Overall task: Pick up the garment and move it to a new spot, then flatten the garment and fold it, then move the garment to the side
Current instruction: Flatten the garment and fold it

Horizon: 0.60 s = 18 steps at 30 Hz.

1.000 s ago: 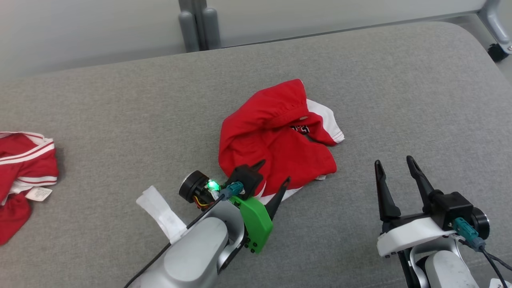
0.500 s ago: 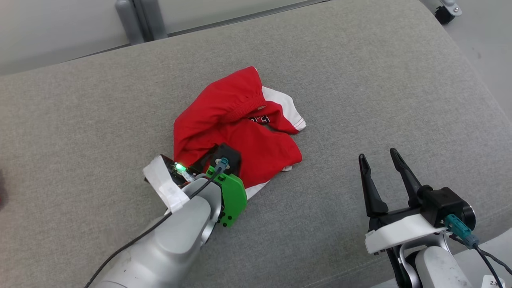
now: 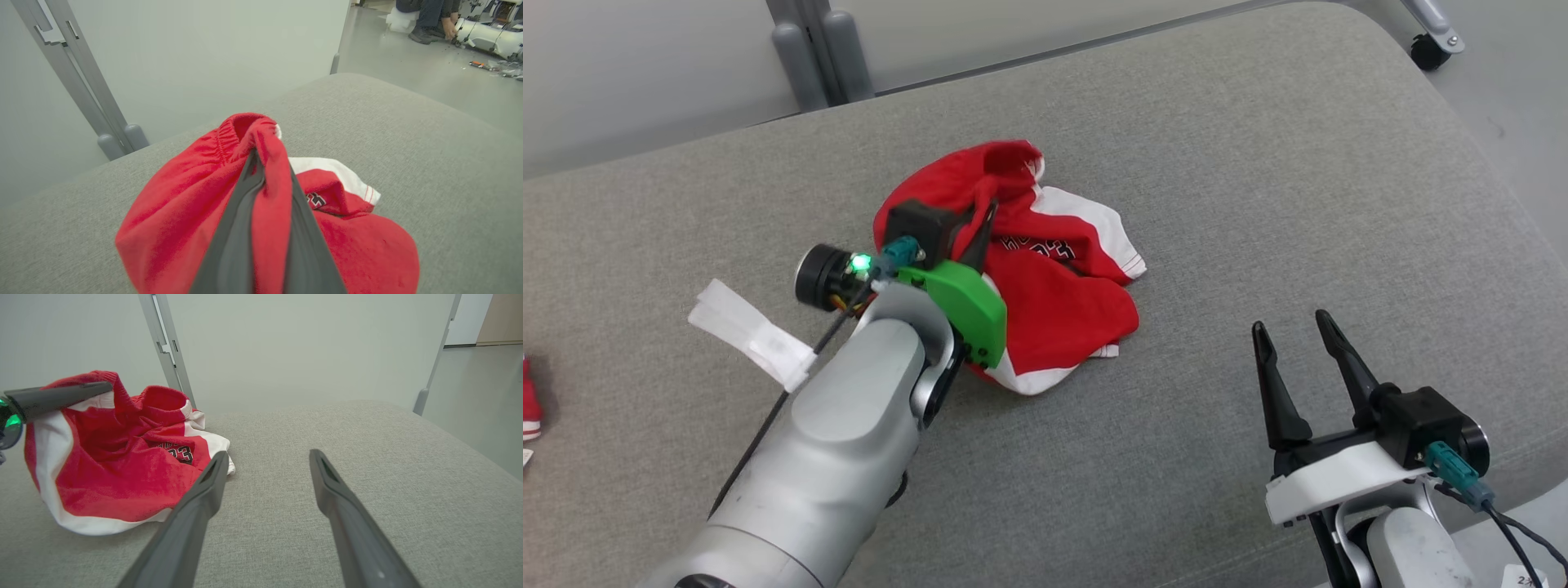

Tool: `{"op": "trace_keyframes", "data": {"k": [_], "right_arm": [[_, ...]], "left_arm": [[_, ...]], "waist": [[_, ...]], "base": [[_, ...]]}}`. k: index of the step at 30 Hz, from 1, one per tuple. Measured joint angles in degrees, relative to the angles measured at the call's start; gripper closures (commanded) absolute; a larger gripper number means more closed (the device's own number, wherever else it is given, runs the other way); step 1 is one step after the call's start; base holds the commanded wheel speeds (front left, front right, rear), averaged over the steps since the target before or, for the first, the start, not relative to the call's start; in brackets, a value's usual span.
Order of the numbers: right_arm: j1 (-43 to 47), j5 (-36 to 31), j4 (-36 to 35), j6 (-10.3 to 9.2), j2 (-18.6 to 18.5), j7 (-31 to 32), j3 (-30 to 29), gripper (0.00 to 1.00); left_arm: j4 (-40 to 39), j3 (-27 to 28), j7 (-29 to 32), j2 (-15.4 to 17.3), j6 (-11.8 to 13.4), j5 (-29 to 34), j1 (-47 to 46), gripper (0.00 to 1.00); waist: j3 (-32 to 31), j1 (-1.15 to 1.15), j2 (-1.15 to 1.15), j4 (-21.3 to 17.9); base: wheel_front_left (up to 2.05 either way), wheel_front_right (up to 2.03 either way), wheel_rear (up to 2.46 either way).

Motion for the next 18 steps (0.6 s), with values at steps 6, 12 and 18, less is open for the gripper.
{"op": "trace_keyframes", "data": {"k": [6,12,18], "right_arm": [[-0.15,0.08,0.26,0.0,0.0,0.0,1.1,0.0],[-0.1,0.6,0.08,0.0,-0.02,0.0,0.1,0.0],[-0.05,0.67,-0.62,0.0,-0.05,0.0,-1.72,0.0]], "left_arm": [[-13.62,1.34,-2.69,-0.16,-3.02,-11.18,-2.58,1.0],[-30.74,10.11,-3.08,-0.3,-1.63,-21.06,-2.46,1.0],[-31.97,15.72,-3.07,-0.29,1.35,-19.15,5.95,1.0]], "waist": [[-0.51,0.0,0.0,-1.7],[-0.06,0.0,0.0,-3.4],[0.87,0.0,0.0,-1.55]], "base": [[0.0,0.0,0.0],[0.0,0.0,0.0],[0.0,0.0,0.0]]}}
